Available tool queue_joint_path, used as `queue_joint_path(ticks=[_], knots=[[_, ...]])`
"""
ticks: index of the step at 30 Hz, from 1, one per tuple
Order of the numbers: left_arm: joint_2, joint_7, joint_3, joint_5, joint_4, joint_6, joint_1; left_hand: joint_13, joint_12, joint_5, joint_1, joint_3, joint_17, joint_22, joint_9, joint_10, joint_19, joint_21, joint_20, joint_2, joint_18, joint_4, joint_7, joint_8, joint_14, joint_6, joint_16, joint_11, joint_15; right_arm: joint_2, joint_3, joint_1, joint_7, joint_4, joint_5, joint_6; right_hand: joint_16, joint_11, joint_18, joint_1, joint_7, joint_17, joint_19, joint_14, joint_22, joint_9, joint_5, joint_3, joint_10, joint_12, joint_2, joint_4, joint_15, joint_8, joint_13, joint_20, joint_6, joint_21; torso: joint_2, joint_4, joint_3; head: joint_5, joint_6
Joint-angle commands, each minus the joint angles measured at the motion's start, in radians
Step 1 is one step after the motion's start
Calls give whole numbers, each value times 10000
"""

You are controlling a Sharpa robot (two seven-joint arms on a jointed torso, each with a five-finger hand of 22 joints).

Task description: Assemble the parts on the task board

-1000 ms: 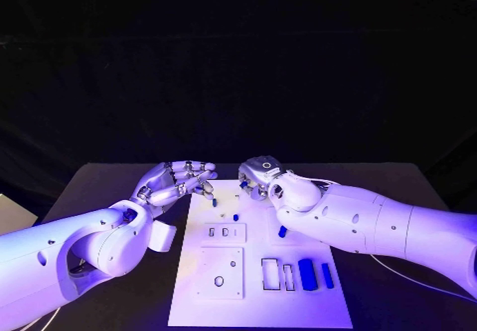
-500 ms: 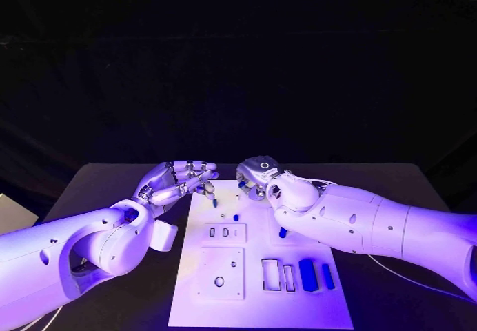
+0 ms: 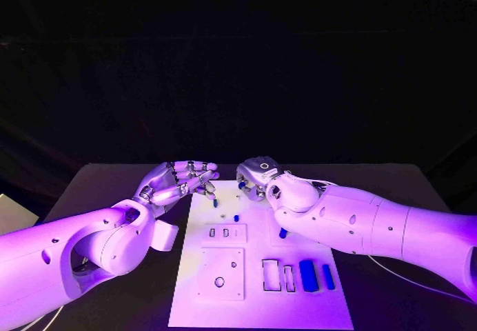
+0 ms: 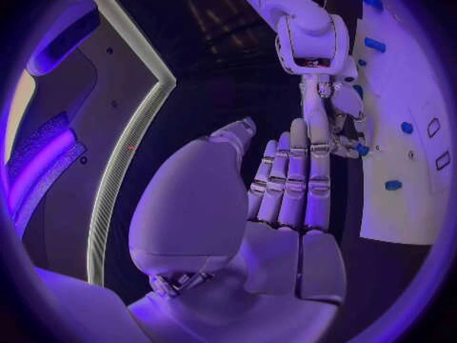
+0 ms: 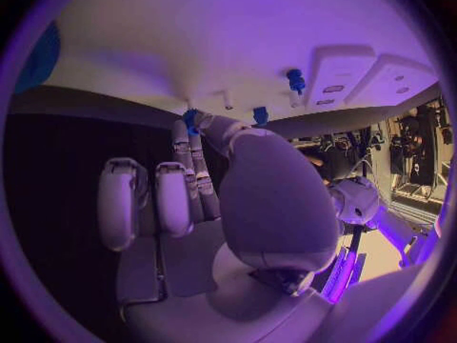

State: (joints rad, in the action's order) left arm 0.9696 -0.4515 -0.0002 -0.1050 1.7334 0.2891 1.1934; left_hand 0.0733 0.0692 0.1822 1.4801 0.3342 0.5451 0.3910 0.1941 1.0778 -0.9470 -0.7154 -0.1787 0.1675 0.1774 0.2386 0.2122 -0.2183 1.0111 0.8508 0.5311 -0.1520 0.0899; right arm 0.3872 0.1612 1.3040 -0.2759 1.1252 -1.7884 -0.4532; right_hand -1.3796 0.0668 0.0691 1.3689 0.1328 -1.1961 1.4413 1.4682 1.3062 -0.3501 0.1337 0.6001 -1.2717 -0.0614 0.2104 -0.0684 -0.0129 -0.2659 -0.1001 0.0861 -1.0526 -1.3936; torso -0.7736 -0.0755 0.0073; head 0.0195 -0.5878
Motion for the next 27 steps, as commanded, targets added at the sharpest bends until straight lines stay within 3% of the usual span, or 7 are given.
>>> queue_joint_path(ticks=[1,11,17,27], knots=[[-20,-32,9,17,11,-154,21,-9,-33,-32,91,39,9,8,15,-51,95,-23,-6,-6,25,-4,6,-54,-63,-38,47,-21,0,-22,-2,3,112,-28,-59,154,-32,9,-105,-29,27,14,-47,352,-17,-12,-18,32,1,-18,33,-4,13,-8,-7,55,69,50,-9,-2,1,3,3],[-26,-18,9,17,5,-160,27,-9,-33,-32,91,39,9,8,15,-51,95,-23,-6,-6,25,-4,6,-54,-63,-38,47,-21,0,-65,-1,15,173,-133,34,252,31,106,-43,-210,117,181,-217,299,-281,-30,-90,118,280,8,221,-65,99,151,52,114,302,261,-10,2,4,6,20],[-28,-12,9,17,-1,-163,30,-9,-33,-32,91,39,9,8,15,-51,95,-23,-6,-6,25,-4,6,-54,-63,-38,47,-21,0,-90,-1,22,167,-212,90,250,342,299,117,-410,269,773,-640,124,-1008,-9,-248,163,996,9,493,-163,257,458,227,254,700,844,-11,-2,4,-8,15],[-5,2,8,17,-9,-155,36,-11,-36,-34,77,50,18,32,18,-55,121,-59,-8,-8,25,3,9,-52,-72,-40,54,-23,2,-93,-1,29,187,-241,140,119,427,323,162,-449,274,933,-739,83,-1197,-10,-270,145,1145,8,534,-197,277,551,258,288,808,1011,-14,-4,6,-21,18]])
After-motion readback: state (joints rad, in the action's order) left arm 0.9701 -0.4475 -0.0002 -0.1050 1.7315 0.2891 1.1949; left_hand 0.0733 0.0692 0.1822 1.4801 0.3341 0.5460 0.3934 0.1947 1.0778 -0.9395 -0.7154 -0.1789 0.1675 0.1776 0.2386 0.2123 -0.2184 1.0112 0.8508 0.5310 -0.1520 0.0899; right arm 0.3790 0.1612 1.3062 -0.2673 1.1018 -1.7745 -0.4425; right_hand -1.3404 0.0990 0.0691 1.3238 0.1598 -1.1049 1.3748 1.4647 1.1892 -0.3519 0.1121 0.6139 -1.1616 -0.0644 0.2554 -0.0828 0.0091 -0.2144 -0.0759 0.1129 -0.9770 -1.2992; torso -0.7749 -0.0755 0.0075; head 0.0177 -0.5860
